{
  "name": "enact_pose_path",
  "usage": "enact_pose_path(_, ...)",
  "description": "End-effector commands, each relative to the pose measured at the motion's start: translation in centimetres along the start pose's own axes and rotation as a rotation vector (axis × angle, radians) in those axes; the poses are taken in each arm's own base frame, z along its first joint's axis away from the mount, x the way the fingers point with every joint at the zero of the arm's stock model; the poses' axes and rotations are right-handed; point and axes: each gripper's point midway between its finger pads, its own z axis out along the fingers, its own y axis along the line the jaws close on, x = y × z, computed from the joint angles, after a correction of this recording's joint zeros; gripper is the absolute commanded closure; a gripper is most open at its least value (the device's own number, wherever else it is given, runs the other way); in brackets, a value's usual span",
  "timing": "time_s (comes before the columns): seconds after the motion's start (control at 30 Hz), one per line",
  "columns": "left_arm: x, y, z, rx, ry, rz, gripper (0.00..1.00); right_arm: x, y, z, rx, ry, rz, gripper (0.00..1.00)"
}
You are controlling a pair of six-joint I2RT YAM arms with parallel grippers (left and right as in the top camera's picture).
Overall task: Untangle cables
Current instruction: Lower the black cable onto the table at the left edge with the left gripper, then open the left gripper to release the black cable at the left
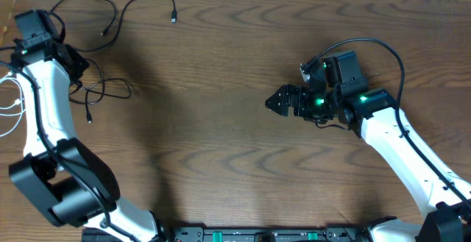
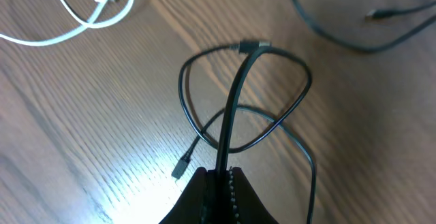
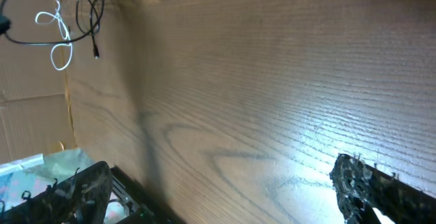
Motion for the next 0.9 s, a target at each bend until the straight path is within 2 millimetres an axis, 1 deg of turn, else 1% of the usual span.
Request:
enact_pose_path(0.0,1.0,0.6,2.3,-0.020,0.067,-0.021,0.92,-0.2,0.5,-0.5,-0.005,-0.013,-0.039,0.01)
enact_pose_path(0.03,1.3,1.1,3.0,-0.032,0.084,-0.028,0.92,-0.2,0.5,-0.5,-0.005,-0.013,-0.042,0.01)
enact_pose_path(0.1,1.4,1.7,3.7,-0.045,0.100,-0.037,0.92,-0.2,0.4,-0.5,-0.002,-0.014,-0.044,0.01)
enact_pose_path(0.13,1.6,2.6,4.4,-0.058,0.114,-0.052,0.92,-0.3,0.3,-0.5,0.003,-0.017,-0.044,0.01)
enact_pose_path(0.33,1.6,4.9,6.6,-0.093,0.143,-0.098,0.91,-0.4,0.2,-0.5,0.010,-0.022,-0.044,0.01)
enact_pose_path(0.4,1.8,5.4,7.3,-0.101,0.152,-0.107,0.83,-0.4,0.2,-0.5,0.010,-0.022,-0.043,0.01)
enact_pose_path(0.47,2.1,5.6,8.1,-0.108,0.166,-0.106,0.69,-0.4,0.2,-0.5,0.010,-0.022,-0.044,0.01)
enact_pose_path(0.53,2.2,5.6,8.5,-0.107,0.172,-0.073,0.49,-0.4,0.2,-0.5,0.010,-0.022,-0.043,0.01)
enact_pose_path(0.57,2.2,5.6,8.5,-0.106,0.171,-0.066,0.41,-0.4,0.2,-0.5,0.010,-0.022,-0.043,0.01)
enact_pose_path(0.63,1.9,5.5,8.6,-0.100,0.161,-0.056,0.30,-0.3,0.2,-0.5,0.010,-0.022,-0.043,0.01)
enact_pose_path(0.73,1.3,5.4,8.3,-0.096,0.143,-0.060,0.28,-0.3,0.2,-0.5,0.010,-0.022,-0.043,0.01)
enact_pose_path(0.8,0.6,5.3,7.7,-0.089,0.120,-0.064,0.28,-0.3,0.2,-0.5,0.011,-0.021,-0.043,0.01)
enact_pose_path(0.87,-0.7,5.1,6.6,-0.074,0.074,-0.073,0.28,-0.3,0.2,-0.5,0.012,-0.019,-0.042,0.01)
